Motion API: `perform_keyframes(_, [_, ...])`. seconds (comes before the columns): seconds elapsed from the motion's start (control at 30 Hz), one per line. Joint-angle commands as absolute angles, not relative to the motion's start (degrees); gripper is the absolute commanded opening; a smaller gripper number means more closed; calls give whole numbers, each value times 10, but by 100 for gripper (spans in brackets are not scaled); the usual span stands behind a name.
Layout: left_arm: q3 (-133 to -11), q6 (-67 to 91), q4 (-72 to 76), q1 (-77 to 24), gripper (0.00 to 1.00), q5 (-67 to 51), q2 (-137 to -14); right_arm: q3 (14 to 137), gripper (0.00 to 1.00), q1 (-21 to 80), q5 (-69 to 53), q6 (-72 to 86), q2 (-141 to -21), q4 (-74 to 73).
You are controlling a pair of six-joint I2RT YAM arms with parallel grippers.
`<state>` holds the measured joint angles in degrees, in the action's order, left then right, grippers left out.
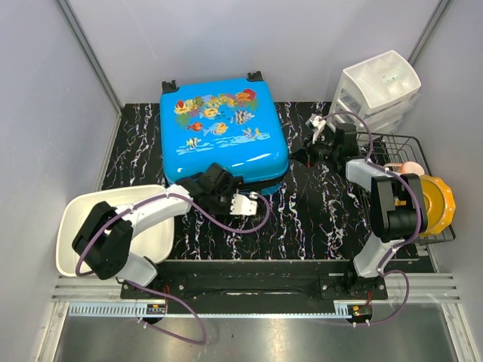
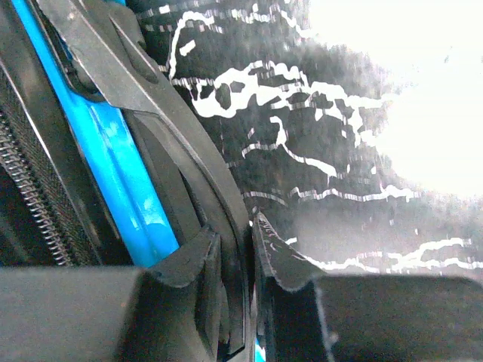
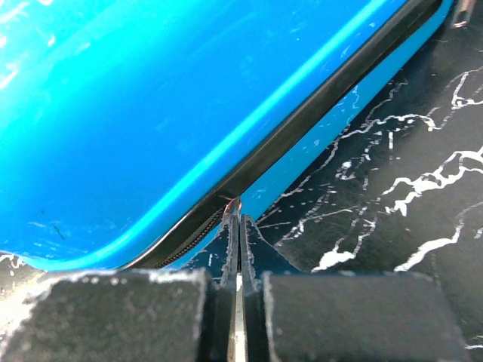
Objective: Open, take out, and arrange the luggage
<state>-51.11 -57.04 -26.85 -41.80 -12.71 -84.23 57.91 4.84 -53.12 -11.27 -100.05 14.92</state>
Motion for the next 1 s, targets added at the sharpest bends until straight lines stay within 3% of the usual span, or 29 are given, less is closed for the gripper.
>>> perform_keyframes(0.0, [-509,-680,-503,-342,4,-163,-853,551,0,78,-508,-76,-943,263])
perform_keyframes(0.33, [-492,-765,-531,-309,0,-150,-861,492,0,122,-488,-57,-924,301])
perform_keyframes(0.63, [-538,-777,-548,-309,0,-168,-893,554,0,116,-427,-97,-977,307])
perform_keyframes(0.67, [-541,-773,-548,-309,2,-168,-896,572,0,112,-427,-95,-985,307])
perform_keyframes(0.7, [-548,-757,-549,-309,11,-170,-899,582,0,107,-427,-89,-990,306])
perform_keyframes(0.8, [-604,-684,-556,-311,26,-202,-911,603,0,84,-426,-76,-996,297])
perform_keyframes(0.93, [-725,-525,-541,-335,57,-200,-948,622,0,58,-411,-94,-1002,262])
perform_keyframes(0.97, [-746,-493,-540,-342,58,-184,-954,631,0,47,-408,-95,-1003,256])
